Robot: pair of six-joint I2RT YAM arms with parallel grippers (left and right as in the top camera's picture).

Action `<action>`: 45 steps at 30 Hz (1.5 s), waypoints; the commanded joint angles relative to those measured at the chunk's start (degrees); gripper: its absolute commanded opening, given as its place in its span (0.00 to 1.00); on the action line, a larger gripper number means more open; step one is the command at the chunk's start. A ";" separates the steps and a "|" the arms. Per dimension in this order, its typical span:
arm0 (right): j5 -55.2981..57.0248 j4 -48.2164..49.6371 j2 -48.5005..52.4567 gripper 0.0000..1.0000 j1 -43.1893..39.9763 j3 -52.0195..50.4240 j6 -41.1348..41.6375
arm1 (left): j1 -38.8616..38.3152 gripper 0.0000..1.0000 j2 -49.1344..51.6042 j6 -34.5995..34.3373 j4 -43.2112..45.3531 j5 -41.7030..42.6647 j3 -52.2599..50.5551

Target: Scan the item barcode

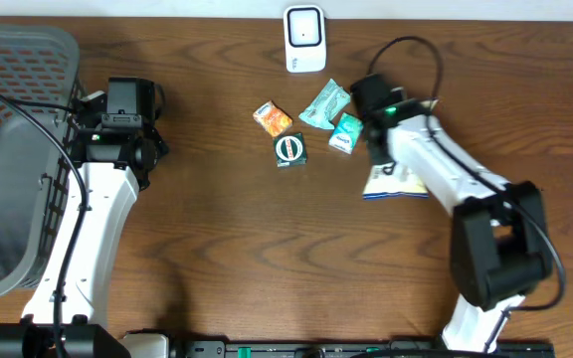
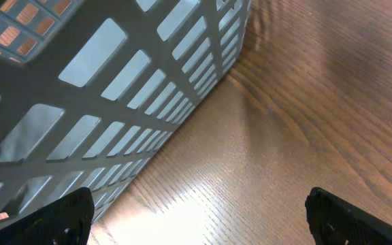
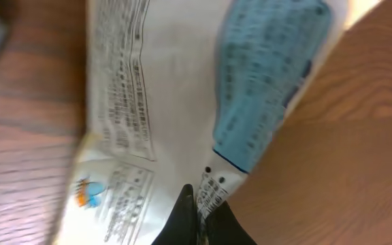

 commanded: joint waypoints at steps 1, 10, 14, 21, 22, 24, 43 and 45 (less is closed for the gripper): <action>2.67 0.61 2.80 0.01 3.98 0.22 1.99 | 0.24 0.98 0.39 0.74 -0.13 -1.38 -0.15; 7.76 0.57 2.84 0.02 8.31 1.97 2.01 | 0.24 0.98 0.39 0.74 -0.13 -1.38 -0.15; -0.57 -0.87 2.82 0.32 4.35 3.65 2.03 | 0.24 0.98 0.39 0.74 -0.13 -1.38 -0.15; -24.02 -7.72 1.25 0.89 -8.92 11.41 1.03 | 0.24 0.98 0.39 0.74 -0.13 -1.38 -0.15; -26.73 -8.22 1.01 0.91 -10.49 11.82 0.11 | 0.24 0.98 0.39 0.74 -0.13 -1.36 -0.15; -34.23 -8.59 0.92 0.93 -14.19 11.89 -2.14 | 0.24 0.98 0.39 0.74 -0.13 -1.38 -0.15; -74.49 33.27 1.42 0.67 -23.96 -19.32 4.98 | 0.24 0.98 0.39 0.74 -0.15 -1.38 -0.15; -74.47 35.58 1.42 0.31 -23.39 -20.04 6.38 | 0.24 0.98 0.39 0.74 -0.13 -1.38 -0.15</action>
